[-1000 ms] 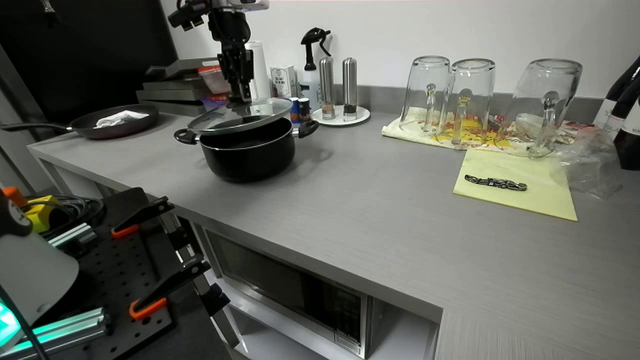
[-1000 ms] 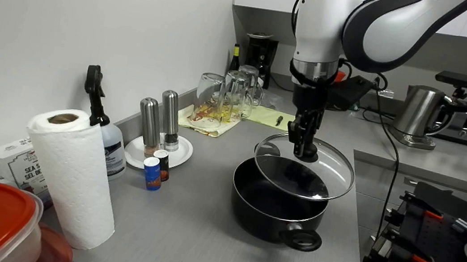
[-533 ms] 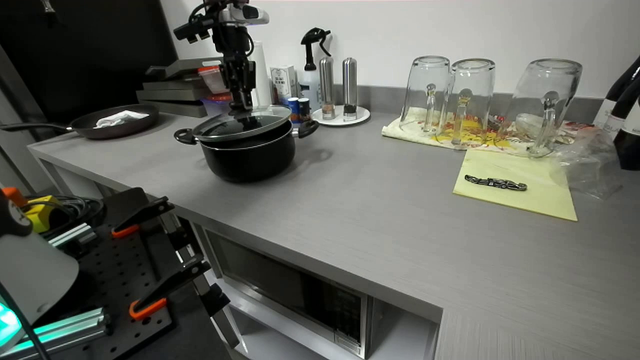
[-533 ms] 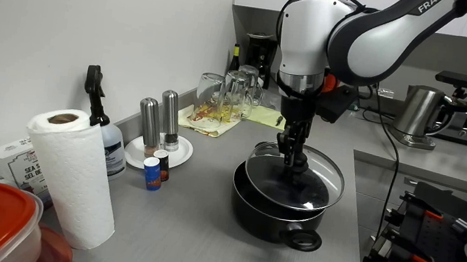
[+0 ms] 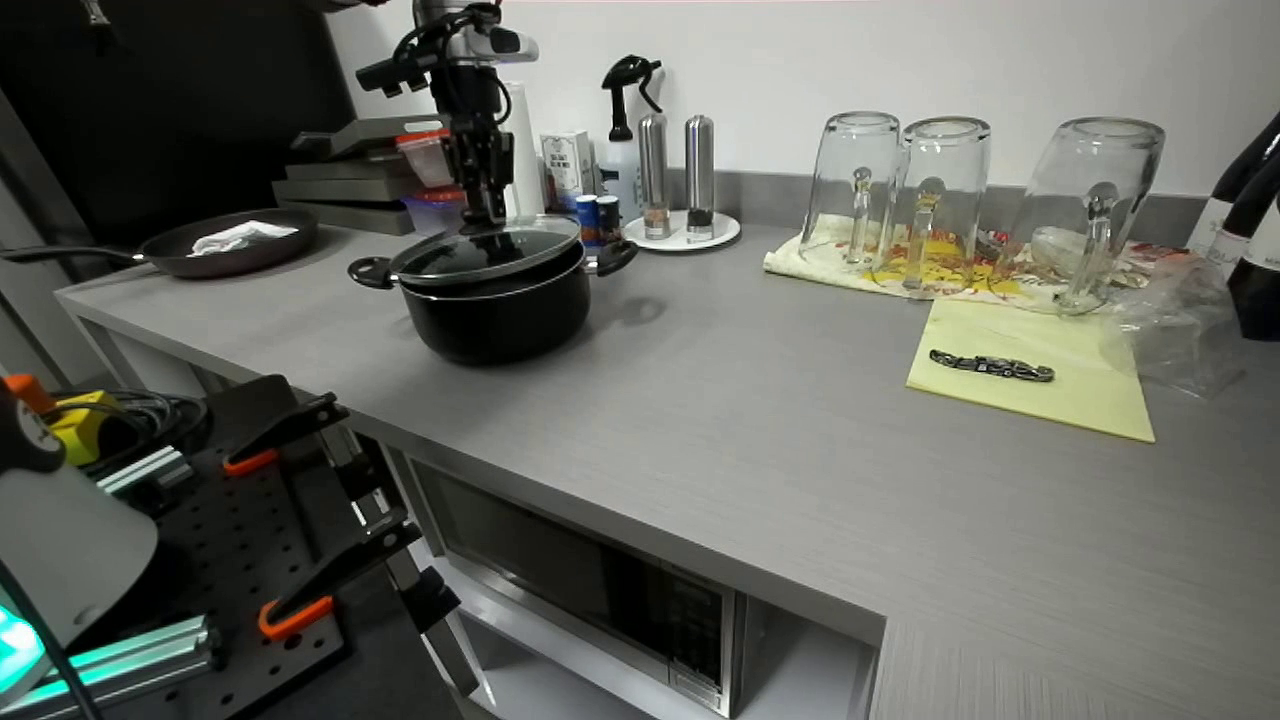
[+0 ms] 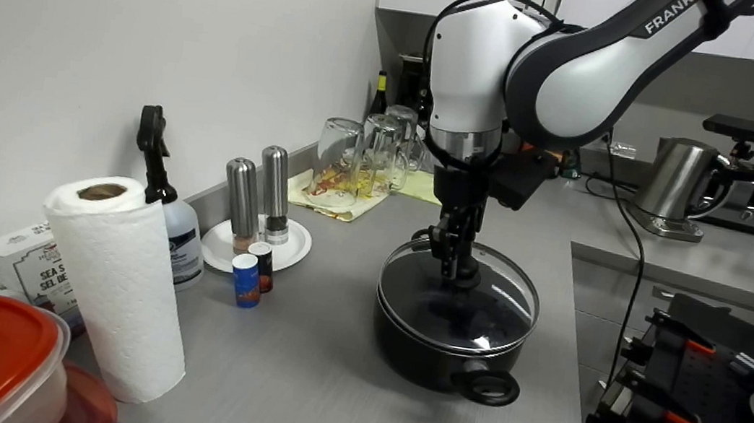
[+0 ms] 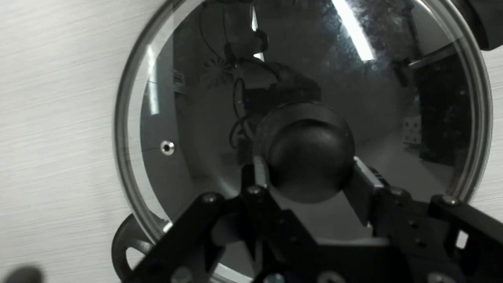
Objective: Put the glass lid on the black pot
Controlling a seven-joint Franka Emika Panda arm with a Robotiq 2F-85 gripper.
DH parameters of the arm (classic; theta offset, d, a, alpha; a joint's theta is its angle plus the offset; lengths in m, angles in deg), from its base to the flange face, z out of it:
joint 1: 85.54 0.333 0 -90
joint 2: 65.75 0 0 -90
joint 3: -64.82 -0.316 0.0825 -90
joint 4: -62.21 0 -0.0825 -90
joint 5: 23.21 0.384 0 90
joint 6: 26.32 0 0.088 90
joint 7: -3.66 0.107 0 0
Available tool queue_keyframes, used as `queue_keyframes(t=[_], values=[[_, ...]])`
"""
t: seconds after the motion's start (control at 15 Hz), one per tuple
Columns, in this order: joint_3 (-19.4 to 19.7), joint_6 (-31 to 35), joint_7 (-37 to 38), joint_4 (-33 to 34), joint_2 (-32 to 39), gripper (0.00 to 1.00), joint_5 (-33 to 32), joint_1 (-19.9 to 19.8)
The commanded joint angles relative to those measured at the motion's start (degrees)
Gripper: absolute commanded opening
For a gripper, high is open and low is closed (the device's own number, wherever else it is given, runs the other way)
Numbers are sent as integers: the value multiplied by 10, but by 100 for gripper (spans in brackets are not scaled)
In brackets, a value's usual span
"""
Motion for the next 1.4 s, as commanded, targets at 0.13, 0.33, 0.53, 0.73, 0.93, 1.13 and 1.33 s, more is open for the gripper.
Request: queue_keyframes(t=[0.13, 0.33, 0.53, 0.73, 0.93, 1.13, 1.33], values=[[11, -7, -6, 31, 17, 25, -9, 14], [15, -7, -8, 37, 21, 25, -8, 13], [19, -5, -9, 36, 21, 25, -8, 11], [22, -4, -11, 32, 18, 25, -7, 10], [23, -3, -13, 28, 18, 25, -5, 10], [21, -2, -14, 23, 17, 25, -5, 12], [19, 0, -18, 12, 11, 25, -3, 13]])
